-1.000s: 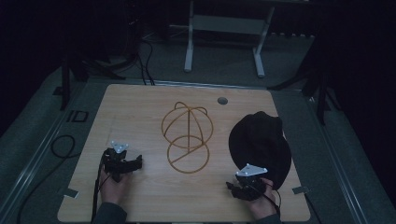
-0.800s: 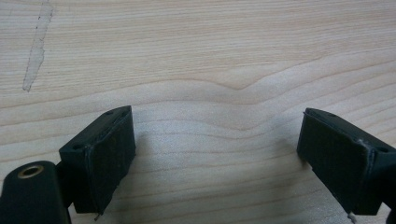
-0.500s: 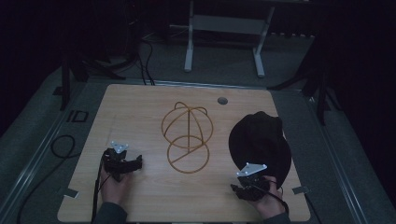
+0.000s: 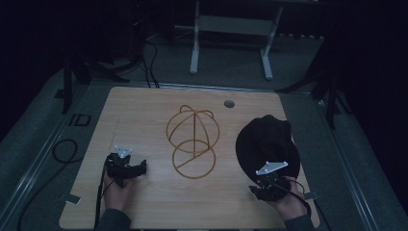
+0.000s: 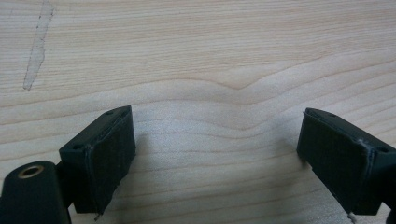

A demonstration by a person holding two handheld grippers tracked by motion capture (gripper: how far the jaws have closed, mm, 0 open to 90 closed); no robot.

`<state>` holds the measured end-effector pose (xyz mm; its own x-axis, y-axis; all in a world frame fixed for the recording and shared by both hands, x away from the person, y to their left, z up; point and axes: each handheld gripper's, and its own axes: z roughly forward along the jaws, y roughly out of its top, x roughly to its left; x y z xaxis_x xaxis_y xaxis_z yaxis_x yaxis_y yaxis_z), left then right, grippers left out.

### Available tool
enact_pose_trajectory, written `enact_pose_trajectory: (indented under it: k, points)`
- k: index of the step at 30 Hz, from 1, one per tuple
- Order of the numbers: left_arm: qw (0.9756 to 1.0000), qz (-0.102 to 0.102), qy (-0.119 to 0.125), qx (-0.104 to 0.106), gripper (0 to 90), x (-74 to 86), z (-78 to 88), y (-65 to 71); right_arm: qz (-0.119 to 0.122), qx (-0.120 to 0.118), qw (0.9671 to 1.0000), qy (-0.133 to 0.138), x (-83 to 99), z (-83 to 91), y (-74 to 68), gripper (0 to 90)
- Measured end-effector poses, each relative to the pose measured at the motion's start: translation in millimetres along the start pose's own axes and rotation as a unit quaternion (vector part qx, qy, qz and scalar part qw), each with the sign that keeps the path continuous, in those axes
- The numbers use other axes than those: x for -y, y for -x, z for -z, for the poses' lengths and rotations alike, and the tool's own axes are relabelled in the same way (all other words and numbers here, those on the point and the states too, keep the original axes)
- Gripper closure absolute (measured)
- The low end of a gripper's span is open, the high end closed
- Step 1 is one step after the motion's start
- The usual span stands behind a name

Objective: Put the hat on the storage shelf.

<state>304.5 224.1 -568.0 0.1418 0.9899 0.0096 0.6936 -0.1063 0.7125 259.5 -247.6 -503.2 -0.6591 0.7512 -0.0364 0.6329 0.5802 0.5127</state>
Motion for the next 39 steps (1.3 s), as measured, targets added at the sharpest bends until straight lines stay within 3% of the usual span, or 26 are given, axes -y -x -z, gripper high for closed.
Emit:
enact_pose_trajectory:
  k: [8, 10, 20, 31, 39]
  points:
    - [1.0000, 0.000, 0.000, 0.000, 11.9, 0.0, 0.0, 0.1, -0.012, 0.004, 0.9999, -0.012, 2.0, 10.1, 12.1, 55.8]
    - [1.0000, 0.000, 0.000, 0.000, 11.9, 0.0, 0.0, 0.1, -0.030, 0.013, 0.9994, -0.013, 3.0, 15.3, 17.9, 53.5]
    - [1.0000, 0.000, -0.001, 0.000, 11.9, 0.0, 0.2, 0.1, -0.060, 0.027, 0.9978, -0.009, 4.0, 35.0, 34.4, 47.0]
    - [1.0000, 0.000, -0.001, 0.000, 11.9, 0.0, 0.2, 0.2, -0.096, 0.052, 0.9941, -0.003, 8.2, 58.0, 55.3, 44.0]
    - [1.0000, 0.000, -0.001, 0.000, 11.8, 0.0, 0.2, 0.1, -0.119, 0.064, 0.9907, -0.011, 11.6, 62.7, 70.6, 40.0]
